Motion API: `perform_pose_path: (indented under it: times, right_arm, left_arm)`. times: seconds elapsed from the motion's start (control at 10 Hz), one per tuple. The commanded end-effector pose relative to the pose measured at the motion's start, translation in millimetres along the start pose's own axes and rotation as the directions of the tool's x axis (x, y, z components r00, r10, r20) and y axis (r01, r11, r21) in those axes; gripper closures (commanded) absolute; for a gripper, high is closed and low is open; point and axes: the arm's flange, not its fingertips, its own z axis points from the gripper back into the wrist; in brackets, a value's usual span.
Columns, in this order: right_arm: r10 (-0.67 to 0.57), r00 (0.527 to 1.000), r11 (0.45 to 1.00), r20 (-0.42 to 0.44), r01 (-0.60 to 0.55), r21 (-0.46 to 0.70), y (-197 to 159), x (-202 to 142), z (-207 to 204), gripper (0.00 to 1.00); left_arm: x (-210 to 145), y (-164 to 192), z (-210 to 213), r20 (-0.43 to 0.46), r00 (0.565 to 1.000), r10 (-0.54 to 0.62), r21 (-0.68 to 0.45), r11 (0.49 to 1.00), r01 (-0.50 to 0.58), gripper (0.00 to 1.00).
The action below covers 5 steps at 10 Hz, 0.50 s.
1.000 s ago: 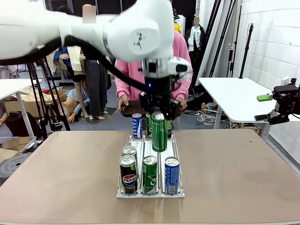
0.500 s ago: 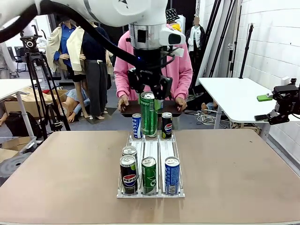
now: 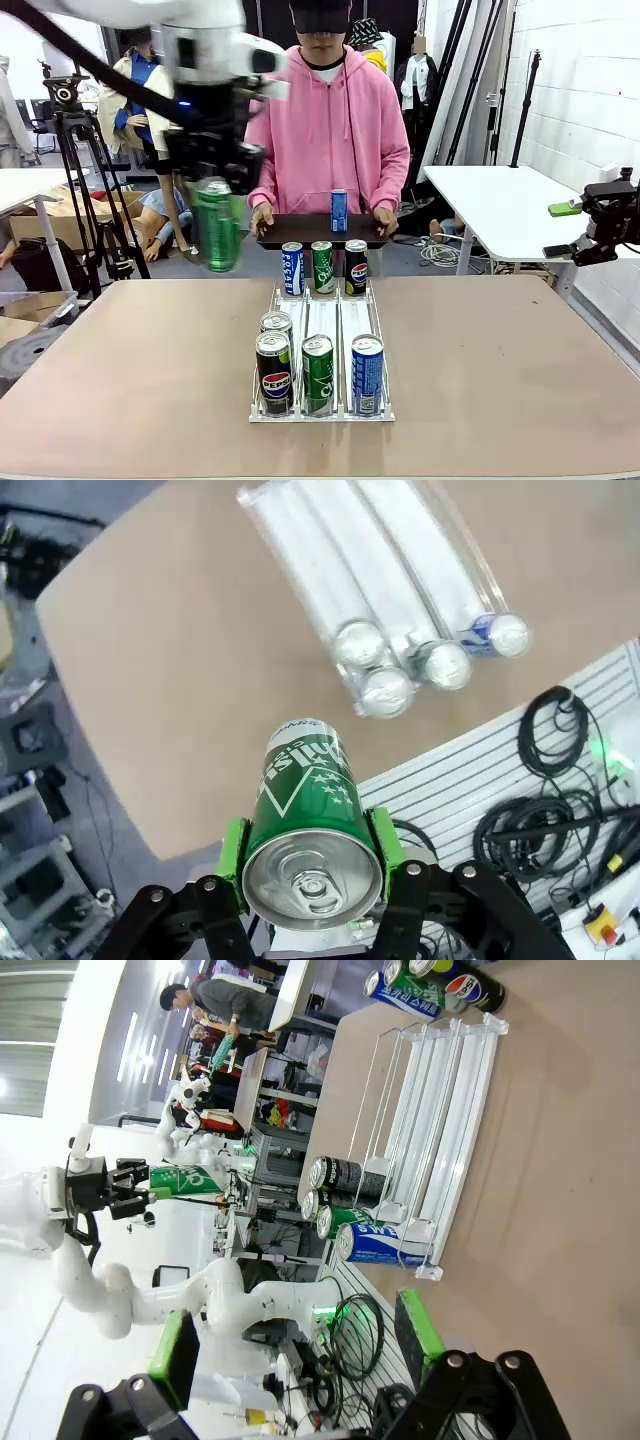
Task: Retrieve and hand over the desired beverage to the person.
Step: Pick up another can of the same type that the person held from the Automatic Can Dispenser.
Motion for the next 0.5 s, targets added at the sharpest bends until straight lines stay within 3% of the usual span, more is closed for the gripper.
perform_pose_path:
  times: [0.0, 0.2, 0.4]
  right_arm:
    - [0.002, 1.0, 1.0, 0.01, -0.002, -0.003, -1, 0, -1, 0.0]
    - [0.002, 1.0, 1.0, 0.01, -0.002, -0.003, -1, 0, -1, 0.0]
    - [0.002, 1.0, 1.0, 0.01, -0.002, -0.003, -1, 0, -1, 0.0]
  left_arm:
    - [-30, 26, -7, 0.031, 0.995, 0.092, 0.032, 0.995, -0.093, 1.0]
    - [-68, 51, -3, 0.07, 0.969, 0.235, 0.051, 0.97, -0.239, 1.0]
    - [-76, 57, 0, 0.111, 0.952, 0.286, 0.064, 0.954, -0.294, 1.0]
